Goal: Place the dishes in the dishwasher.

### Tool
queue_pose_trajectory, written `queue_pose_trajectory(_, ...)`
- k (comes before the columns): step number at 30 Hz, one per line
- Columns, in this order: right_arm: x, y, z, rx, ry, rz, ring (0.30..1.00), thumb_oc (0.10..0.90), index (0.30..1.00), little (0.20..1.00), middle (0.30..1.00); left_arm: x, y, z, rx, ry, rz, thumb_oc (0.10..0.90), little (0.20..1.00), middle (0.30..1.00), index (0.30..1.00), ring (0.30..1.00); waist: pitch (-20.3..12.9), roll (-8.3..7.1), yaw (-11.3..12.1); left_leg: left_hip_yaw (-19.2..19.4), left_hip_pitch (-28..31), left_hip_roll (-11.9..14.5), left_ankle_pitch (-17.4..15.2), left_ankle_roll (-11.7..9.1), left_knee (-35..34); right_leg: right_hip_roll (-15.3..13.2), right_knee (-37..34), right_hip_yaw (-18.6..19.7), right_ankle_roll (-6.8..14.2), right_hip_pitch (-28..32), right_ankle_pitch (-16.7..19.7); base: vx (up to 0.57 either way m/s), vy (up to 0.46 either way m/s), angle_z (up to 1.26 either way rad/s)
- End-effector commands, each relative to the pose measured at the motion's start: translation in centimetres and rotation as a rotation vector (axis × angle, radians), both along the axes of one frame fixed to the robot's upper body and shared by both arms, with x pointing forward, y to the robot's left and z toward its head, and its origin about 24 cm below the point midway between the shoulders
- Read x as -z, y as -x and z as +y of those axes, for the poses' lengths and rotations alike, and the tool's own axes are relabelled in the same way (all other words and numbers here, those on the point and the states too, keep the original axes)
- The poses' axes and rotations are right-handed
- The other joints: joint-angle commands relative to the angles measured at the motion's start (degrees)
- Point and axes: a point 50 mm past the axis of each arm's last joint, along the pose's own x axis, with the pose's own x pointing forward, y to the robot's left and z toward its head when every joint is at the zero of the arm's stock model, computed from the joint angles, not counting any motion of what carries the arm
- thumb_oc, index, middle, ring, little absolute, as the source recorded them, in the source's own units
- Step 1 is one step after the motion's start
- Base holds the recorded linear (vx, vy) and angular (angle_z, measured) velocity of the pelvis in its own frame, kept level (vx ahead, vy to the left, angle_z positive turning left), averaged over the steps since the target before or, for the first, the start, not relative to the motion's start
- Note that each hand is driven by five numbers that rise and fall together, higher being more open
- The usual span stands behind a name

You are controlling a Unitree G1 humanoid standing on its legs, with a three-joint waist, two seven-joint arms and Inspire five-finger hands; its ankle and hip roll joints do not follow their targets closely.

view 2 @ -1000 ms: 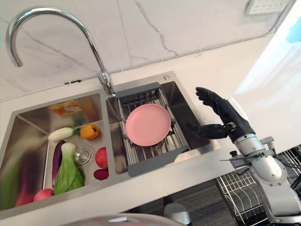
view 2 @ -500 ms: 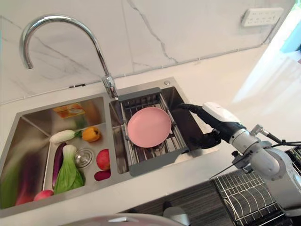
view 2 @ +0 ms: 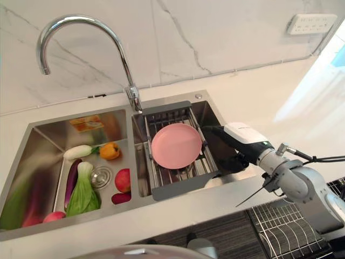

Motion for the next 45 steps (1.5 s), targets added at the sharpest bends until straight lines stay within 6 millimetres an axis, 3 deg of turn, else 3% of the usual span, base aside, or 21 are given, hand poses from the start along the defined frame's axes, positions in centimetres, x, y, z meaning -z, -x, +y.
queue_pose_trajectory(1,-6.8,-0.4,1.8,-0.118,-0.025,-0.349,0.900,0.800,0.900,0.900,0.900,-0.5,-3.6,-0.1,0.070,-0.014,-0.073,0.800,0.900,0.900,0.900,0.900,-1.6,-1.84,1.7,2.2,-0.5,3.2,-1.7,-4.2,0.6,-6.5,1.1,-4.3,5.5,1.2,-5.3,0.00,0.003,0.06)
queue_pose_trajectory(20,-4.3,-1.3,3.8,-0.211,-0.076,-0.175,0.900,0.800,0.900,0.900,0.900,-0.4,-3.1,0.0,0.072,-0.009,-0.059,0.800,0.900,0.900,0.900,0.900,-1.5,-2.25,3.8,1.0,-1.0,3.2,-1.4,-4.3,0.6,-6.8,1.1,-5.9,5.5,1.6,-5.4,-0.01,0.001,0.03)
queue_pose_trajectory(39,-1.5,-2.7,1.9,-0.142,0.130,-0.052,0.900,0.800,0.900,0.900,0.900,-0.3,-2.6,0.1,0.077,-0.005,-0.040,0.800,0.900,0.900,0.900,0.900,-1.1,-2.73,5.0,-0.1,-1.4,3.2,-1.1,-4.7,0.6,-6.8,1.1,-7.9,5.5,2.1,-5.5,0.00,0.001,0.04)
queue_pose_trajectory(45,-0.5,-2.7,1.5,-0.105,0.115,-0.055,0.900,0.800,0.900,0.900,0.900,-0.3,-2.6,0.1,0.076,-0.006,-0.043,0.800,0.900,0.900,0.900,0.900,-1.1,-2.57,5.2,-0.7,-1.6,3.2,-1.0,-4.7,0.6,-6.8,1.1,-8.3,5.3,2.3,-5.7,0.00,-0.008,0.04)
